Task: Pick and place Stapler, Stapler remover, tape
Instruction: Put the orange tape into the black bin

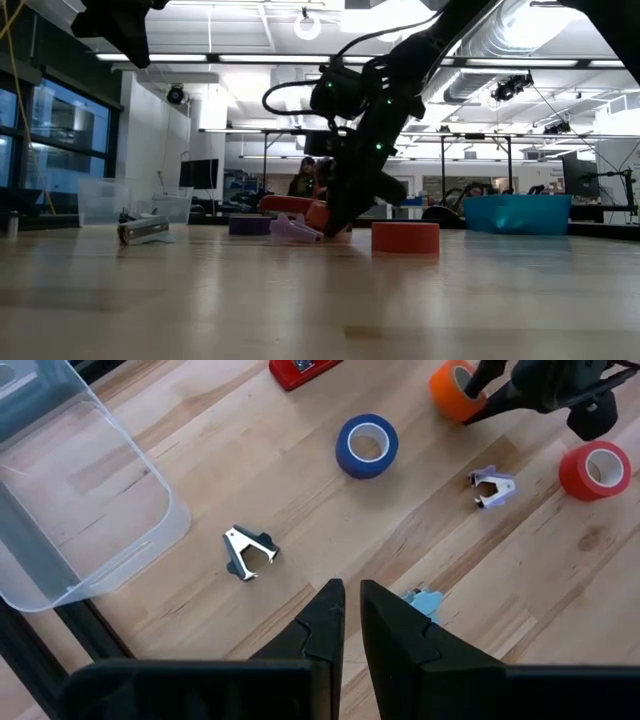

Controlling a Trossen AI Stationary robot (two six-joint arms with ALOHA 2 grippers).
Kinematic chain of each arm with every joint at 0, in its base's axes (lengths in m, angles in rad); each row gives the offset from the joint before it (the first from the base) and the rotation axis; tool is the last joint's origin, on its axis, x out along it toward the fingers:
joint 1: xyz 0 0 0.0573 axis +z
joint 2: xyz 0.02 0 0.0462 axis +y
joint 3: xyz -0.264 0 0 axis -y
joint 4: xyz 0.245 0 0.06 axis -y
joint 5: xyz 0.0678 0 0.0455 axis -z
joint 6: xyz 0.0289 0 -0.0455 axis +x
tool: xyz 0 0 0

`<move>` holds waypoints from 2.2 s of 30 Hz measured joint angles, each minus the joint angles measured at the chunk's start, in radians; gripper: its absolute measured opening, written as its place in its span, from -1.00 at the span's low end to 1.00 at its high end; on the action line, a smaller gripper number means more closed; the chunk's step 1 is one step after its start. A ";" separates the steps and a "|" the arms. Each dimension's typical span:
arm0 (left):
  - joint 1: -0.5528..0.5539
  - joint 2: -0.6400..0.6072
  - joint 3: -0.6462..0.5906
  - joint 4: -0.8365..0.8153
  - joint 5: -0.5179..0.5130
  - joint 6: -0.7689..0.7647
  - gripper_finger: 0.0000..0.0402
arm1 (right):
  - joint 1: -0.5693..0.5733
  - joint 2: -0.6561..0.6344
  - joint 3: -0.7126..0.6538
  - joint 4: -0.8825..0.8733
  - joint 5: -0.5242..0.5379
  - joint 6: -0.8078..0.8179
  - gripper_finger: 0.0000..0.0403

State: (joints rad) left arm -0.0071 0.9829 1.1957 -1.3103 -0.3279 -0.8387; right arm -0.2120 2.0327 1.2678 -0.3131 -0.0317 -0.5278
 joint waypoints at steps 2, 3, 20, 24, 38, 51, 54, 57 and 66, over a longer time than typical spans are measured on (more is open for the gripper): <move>0.000 0.000 0.000 0.002 -0.001 -0.001 -0.83 | 0.000 -0.001 0.000 0.001 0.005 0.034 -0.82; 0.000 0.000 0.000 0.004 -0.003 -0.003 -0.83 | 0.000 -0.005 0.000 -0.001 0.003 0.055 -0.83; 0.000 0.038 0.002 0.372 -0.062 0.204 -0.83 | 0.005 -0.384 -0.001 0.063 -0.201 0.305 -0.83; 0.000 0.085 0.001 0.488 -0.096 0.372 -0.83 | 0.017 -0.487 -0.001 0.111 -0.219 0.323 -0.83; 0.000 0.209 0.001 1.091 -0.023 0.843 -0.11 | 0.066 -0.649 0.001 0.298 -0.407 0.357 -0.83; 0.000 0.240 0.000 1.265 0.050 0.861 -0.09 | 0.076 -0.645 0.000 0.351 -0.502 0.397 -0.83; 0.000 0.239 0.000 1.267 0.089 0.858 -0.09 | 0.076 -0.645 0.000 0.350 -0.502 0.398 -0.83; 0.000 0.240 0.000 1.267 0.113 0.858 -0.09 | 0.076 -0.645 0.000 0.352 -0.503 0.404 -0.83; 0.000 0.239 0.000 1.316 0.118 0.861 -0.09 | 0.076 -0.625 0.001 0.380 -0.502 0.424 -0.83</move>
State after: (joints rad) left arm -0.0071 1.2223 1.1961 0.0062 -0.2096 0.0222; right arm -0.1364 1.4074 1.2689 0.0667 -0.5338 -0.1041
